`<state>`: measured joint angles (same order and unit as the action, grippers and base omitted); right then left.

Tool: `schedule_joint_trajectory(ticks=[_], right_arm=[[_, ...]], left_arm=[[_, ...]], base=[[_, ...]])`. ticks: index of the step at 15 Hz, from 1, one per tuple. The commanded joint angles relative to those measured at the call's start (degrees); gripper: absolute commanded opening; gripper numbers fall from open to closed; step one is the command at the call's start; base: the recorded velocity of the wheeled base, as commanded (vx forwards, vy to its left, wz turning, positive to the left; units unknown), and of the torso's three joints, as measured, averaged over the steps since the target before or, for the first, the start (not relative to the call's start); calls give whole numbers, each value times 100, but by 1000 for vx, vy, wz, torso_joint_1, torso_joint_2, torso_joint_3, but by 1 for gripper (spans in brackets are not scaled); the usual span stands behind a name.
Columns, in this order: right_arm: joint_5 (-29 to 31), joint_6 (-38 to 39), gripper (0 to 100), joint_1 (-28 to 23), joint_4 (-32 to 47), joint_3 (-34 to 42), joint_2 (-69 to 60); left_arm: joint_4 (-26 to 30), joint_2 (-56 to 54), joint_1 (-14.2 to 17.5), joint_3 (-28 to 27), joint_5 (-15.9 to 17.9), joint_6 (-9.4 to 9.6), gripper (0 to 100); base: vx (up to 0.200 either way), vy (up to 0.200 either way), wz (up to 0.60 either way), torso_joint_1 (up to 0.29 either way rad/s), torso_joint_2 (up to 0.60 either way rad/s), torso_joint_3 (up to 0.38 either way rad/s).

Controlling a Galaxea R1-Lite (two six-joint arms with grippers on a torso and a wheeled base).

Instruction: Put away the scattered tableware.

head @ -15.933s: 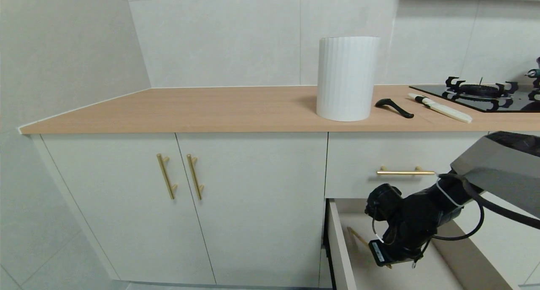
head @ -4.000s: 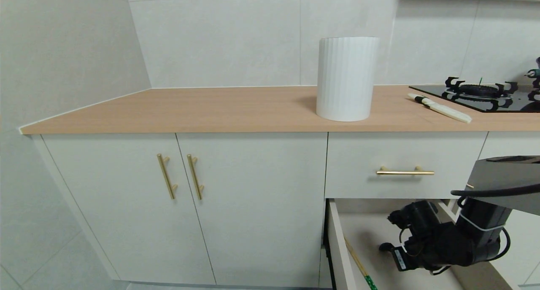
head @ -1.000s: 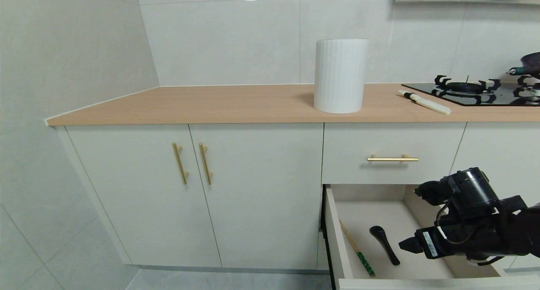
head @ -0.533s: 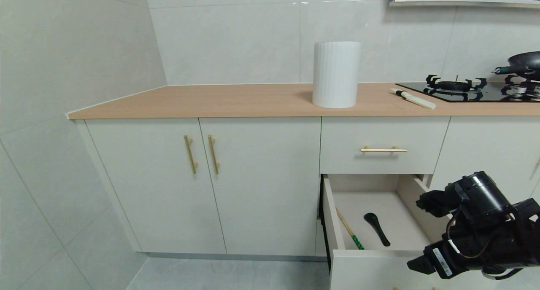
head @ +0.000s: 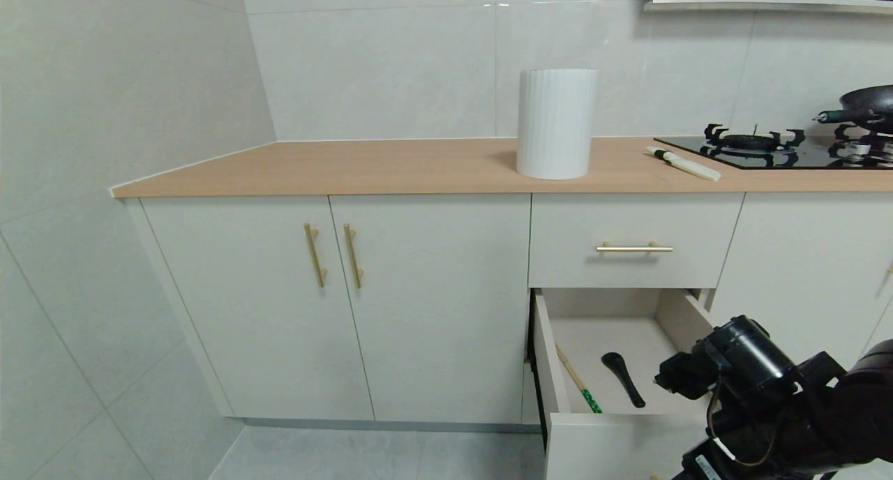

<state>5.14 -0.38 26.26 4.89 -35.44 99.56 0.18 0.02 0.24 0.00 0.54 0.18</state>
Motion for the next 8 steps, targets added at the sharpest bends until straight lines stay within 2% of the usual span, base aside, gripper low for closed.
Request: schedule_joint_trajectory(ticks=[1,5,8], right_arm=[[4,20,100,28,-32,-77,397],[57,592,100,-33,-287,-262,644],[110,732,100,-174,-287,-446,775]], left_arm=[[-1,-2,2,0,-1,-1,100],[-1,-2,2,0,-1,-1,100],[-1,-2,2,0,-1,-1,100]], base=[[0,0,0,0,0,0],[0,0,0,0,0,0],[0,0,0,0,0,0]])
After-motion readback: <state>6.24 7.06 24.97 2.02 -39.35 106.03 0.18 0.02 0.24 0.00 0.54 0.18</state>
